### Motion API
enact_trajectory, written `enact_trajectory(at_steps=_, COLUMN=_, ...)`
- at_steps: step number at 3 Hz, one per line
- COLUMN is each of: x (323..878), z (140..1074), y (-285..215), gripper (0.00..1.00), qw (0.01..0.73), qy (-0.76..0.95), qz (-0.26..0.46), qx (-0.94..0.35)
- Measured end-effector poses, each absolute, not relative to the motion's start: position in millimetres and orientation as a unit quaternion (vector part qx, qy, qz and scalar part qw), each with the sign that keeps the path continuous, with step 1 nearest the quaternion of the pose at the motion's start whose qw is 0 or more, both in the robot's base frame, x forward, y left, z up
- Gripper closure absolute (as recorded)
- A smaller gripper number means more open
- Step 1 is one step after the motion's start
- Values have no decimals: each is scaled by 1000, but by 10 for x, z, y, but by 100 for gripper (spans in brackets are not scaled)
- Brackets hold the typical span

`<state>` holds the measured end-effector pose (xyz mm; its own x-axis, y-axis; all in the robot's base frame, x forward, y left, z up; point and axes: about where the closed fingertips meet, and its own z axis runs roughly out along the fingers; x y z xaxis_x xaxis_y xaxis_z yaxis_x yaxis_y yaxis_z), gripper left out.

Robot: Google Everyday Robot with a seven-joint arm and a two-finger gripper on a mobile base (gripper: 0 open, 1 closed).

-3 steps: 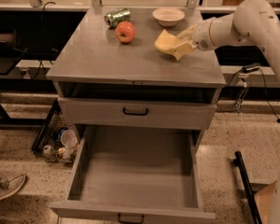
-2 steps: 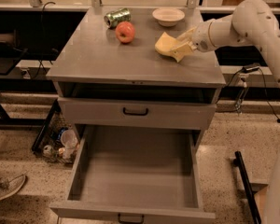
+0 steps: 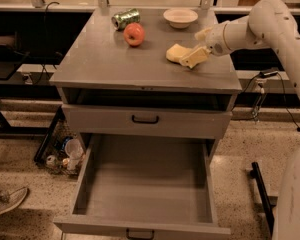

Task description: Pick sponge from middle drawer and place on counter

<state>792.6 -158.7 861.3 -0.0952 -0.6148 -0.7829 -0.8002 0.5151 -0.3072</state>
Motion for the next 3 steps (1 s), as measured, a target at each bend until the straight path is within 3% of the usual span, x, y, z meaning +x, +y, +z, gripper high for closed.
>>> enact_trajectory(at_steps=2, x=7777, z=8829, y=-1830, gripper=0, qw=497, qy=720, qz=111, qx=-472)
enact_trajectory(at_steps=3, x=7541, z=9058, y=-2223, gripper=0, qw=529, qy=712, qz=101, qx=-451)
